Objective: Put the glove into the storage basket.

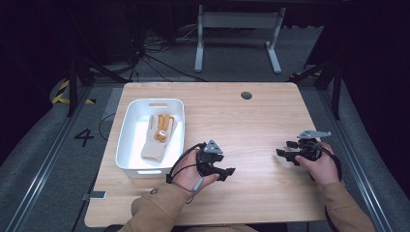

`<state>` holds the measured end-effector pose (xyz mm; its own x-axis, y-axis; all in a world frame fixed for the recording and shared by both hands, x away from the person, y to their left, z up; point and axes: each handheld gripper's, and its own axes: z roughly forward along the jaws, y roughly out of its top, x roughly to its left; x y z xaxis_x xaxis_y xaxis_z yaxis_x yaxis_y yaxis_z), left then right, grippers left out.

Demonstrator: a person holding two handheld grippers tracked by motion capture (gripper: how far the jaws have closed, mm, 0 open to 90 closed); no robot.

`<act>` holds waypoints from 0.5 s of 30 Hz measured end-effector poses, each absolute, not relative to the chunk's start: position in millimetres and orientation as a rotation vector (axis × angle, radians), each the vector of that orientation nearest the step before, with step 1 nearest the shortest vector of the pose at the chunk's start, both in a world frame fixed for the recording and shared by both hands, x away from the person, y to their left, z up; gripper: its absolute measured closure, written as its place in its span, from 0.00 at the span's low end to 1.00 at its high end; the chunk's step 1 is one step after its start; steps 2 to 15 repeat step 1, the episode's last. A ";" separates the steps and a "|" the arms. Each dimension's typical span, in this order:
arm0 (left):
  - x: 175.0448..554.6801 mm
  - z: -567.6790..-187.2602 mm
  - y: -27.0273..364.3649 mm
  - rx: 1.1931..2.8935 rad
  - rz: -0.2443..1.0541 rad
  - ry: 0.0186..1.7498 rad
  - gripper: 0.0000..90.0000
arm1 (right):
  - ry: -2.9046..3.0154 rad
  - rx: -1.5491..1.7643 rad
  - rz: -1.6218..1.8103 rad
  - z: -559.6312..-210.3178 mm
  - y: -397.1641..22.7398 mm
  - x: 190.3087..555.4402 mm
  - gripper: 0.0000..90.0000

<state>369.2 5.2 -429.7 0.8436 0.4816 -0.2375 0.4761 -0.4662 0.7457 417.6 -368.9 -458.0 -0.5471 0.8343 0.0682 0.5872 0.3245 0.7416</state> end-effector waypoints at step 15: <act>368.7 -432.2 3.2 2.141 0.003 0.684 0.39 | 2.266 1.269 1.064 -458.5 -369.3 417.9 0.38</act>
